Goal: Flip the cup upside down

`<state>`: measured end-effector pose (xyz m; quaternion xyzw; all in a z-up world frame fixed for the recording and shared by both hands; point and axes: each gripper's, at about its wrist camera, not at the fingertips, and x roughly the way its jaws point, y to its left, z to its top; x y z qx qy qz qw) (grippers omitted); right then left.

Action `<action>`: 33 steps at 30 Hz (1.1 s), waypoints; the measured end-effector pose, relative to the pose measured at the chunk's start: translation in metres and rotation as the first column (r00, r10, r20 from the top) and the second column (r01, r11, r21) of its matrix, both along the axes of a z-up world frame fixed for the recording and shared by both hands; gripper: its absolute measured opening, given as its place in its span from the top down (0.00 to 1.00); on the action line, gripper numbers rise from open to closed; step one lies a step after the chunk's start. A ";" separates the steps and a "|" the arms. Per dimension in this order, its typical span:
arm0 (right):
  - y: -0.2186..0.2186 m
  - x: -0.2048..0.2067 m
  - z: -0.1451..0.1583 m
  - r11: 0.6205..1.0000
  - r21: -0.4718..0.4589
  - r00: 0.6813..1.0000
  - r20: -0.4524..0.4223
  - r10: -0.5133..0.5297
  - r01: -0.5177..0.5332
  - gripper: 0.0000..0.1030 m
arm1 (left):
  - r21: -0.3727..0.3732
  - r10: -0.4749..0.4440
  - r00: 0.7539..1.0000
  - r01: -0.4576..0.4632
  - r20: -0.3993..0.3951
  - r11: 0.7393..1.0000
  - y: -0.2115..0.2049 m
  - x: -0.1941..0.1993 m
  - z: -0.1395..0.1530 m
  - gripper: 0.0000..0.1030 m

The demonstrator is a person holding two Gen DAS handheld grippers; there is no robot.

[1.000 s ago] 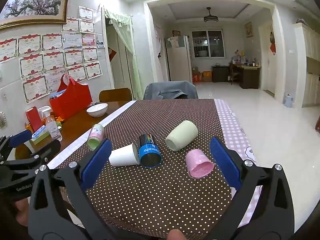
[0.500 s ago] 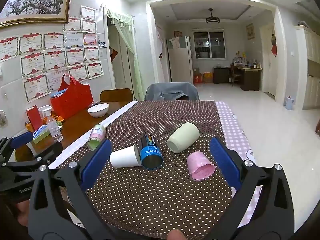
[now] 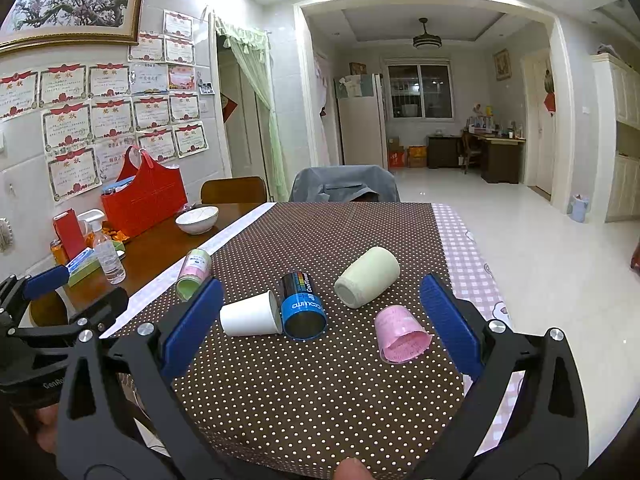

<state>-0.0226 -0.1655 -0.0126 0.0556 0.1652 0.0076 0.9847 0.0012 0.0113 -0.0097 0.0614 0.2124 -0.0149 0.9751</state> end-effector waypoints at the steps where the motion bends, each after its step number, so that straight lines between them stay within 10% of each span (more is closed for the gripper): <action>1: 0.000 0.000 0.000 1.000 -0.001 1.000 0.000 0.000 0.000 0.06 | -0.001 0.000 1.000 0.000 0.001 1.000 0.000 0.003 0.003 0.08; 33: -0.036 0.078 -0.040 0.999 -0.009 0.989 -0.145 -0.042 0.041 0.06 | 0.075 -0.017 0.979 0.033 -0.203 0.997 -0.014 0.111 -0.048 0.08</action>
